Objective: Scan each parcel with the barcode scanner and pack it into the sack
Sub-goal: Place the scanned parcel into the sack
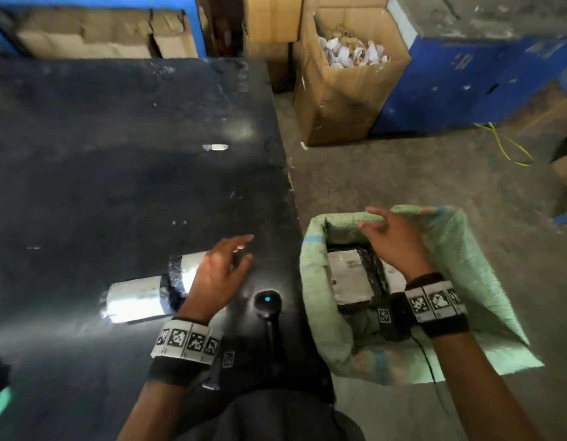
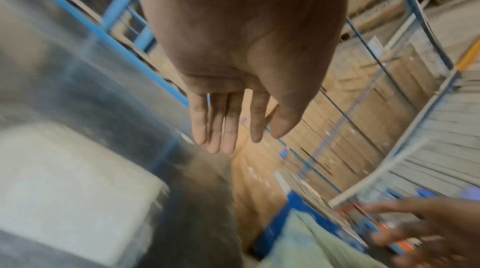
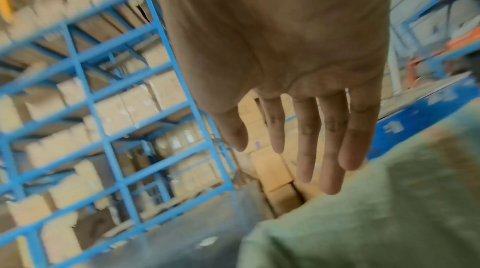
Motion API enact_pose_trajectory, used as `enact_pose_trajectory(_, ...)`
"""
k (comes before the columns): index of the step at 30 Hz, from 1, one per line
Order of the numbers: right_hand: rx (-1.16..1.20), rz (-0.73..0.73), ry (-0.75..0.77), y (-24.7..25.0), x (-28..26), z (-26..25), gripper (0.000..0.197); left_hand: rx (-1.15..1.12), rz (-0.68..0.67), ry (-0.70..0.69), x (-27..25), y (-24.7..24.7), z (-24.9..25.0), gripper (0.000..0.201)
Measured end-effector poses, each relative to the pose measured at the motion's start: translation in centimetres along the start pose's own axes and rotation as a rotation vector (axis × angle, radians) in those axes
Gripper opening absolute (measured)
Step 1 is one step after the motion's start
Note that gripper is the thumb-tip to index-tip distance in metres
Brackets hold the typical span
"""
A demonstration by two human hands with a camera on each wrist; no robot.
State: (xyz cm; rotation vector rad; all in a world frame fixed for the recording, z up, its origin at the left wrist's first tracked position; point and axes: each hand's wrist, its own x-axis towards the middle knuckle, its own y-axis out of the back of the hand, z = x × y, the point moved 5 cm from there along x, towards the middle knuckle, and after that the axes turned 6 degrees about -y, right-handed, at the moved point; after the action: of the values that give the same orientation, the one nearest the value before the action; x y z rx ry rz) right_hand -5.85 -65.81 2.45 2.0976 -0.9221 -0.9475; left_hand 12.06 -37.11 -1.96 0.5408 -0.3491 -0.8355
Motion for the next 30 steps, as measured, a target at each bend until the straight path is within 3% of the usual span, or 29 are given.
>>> enact_pose_trajectory(5, 0.254, -0.146, 0.184, -7.8, -6.9, -5.8, 0.035, 0.174, 0.139, 0.149, -6.1, 9.5, -5.7, 0.057)
enact_pose_trajectory(9, 0.073, -0.319, 0.158, -15.3, -10.2, -5.9, 0.05, 0.327, 0.087, 0.307, -11.6, 14.1, -10.9, 0.081)
enact_pose_trajectory(13, -0.095, -0.232, 0.154, -19.8, -12.1, -3.0, 0.071, 0.366, 0.033, 0.414, -14.3, 16.2, -14.8, 0.097)
enact_pose_trajectory(16, -0.053, -0.191, 0.055, -21.0, -12.8, -1.4, 0.073, 0.351, -0.006, 0.439, -14.6, 16.6, -17.5, 0.106)
enact_pose_trajectory(22, 0.302, -0.292, -0.179, -25.2, -13.4, 0.3, 0.056, 0.266, -0.179, 0.452, -12.1, 15.8, -21.4, 0.134)
enact_pose_trajectory(24, 0.472, -0.297, -0.23, -26.5, -13.4, 0.7, 0.05, 0.217, -0.26, 0.424, -11.5, 15.4, -22.7, 0.132)
enact_pose_trajectory(26, 0.565, -0.317, -0.281, -27.2, -13.5, 0.8, 0.046, 0.135, -0.321, 0.382, -11.1, 15.1, -23.1, 0.116)
enact_pose_trajectory(28, 0.588, -0.305, -0.313, -27.2, -13.8, 0.7, 0.045, 0.068, -0.341, 0.346, -11.2, 14.8, -23.2, 0.096)
enact_pose_trajectory(30, 0.593, -0.276, -0.31, -27.0, -14.0, 0.7, 0.046, 0.03, -0.314, 0.338, -11.7, 14.8, -23.5, 0.089)
